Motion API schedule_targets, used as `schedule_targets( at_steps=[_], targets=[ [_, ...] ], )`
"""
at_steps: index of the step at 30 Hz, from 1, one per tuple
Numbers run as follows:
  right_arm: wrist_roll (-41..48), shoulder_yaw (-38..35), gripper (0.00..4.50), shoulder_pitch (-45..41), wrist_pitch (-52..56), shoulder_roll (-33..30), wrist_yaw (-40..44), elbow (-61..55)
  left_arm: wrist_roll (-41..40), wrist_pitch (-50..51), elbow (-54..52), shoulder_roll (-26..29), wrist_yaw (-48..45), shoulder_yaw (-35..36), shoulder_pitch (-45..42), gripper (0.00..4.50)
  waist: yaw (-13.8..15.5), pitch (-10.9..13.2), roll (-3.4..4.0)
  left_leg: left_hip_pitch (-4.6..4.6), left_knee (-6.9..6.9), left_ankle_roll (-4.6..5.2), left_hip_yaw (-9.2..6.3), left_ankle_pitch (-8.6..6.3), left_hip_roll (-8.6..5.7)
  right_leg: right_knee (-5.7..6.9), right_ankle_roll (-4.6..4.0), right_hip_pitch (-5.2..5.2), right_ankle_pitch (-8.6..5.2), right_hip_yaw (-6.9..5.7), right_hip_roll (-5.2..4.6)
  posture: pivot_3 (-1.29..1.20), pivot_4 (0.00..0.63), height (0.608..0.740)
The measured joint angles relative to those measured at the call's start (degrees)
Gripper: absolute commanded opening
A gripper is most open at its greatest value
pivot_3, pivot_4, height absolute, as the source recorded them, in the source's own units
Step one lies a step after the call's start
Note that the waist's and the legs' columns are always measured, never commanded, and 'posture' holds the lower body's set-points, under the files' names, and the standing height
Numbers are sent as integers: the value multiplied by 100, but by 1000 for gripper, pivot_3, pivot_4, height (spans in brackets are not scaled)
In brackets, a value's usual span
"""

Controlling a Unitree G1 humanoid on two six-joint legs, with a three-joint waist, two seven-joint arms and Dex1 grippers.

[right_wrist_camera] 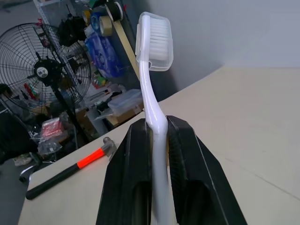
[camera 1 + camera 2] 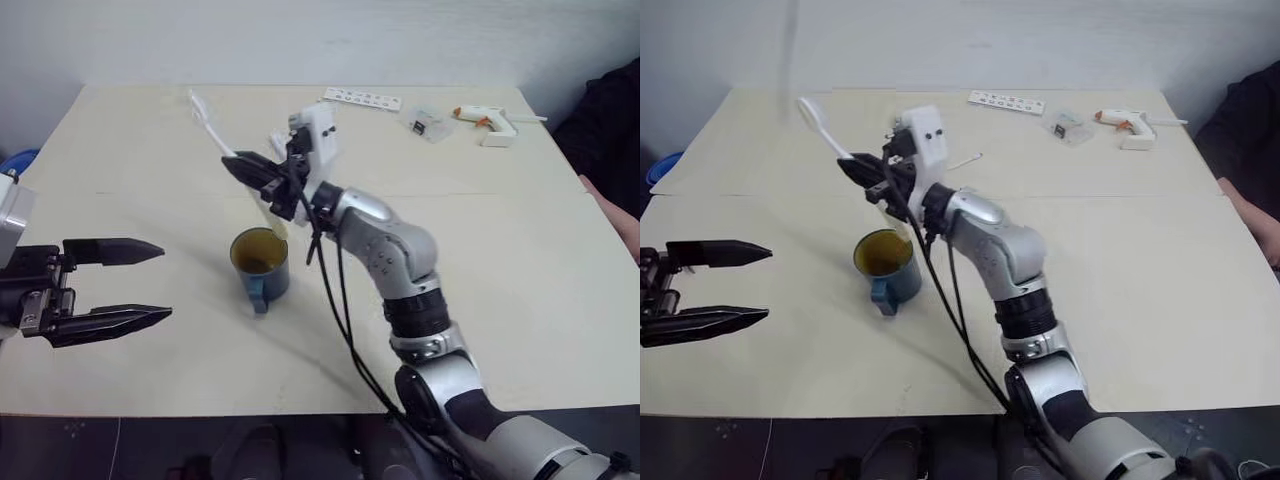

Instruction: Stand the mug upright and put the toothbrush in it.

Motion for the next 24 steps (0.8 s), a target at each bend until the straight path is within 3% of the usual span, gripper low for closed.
schedule_targets(
  at_steps=[7, 20, 24],
  targets=[
    [-23, 174, 157, 21, -365, 15, 47, 383, 42, -28, -42, -32, 178, 19, -19, 4500, -68, 1, 2, -1, -1, -12, 1, -7, 20, 3, -1, -1, -1, -1, 4, 0, 150, 740],
    [85, 377, 4449, 64, -396, 5, 173, 427, 389, -512, 358, -31, 176, -467, -392, 4500, -63, 1, 3, 1, 1, -29, 3, -16, 47, 10, -18, -4, -9, -8, 16, 0, 150, 740],
    [214, 361, 4488, 344, -208, -172, 247, -105, 442, -571, 422, -31, 154, -579, -406, 4500, -49, 1, 2, -2, 0, -33, -1, -19, 51, 12, -18, -4, -9, -16, 16, 0, 150, 740]
  ],
)
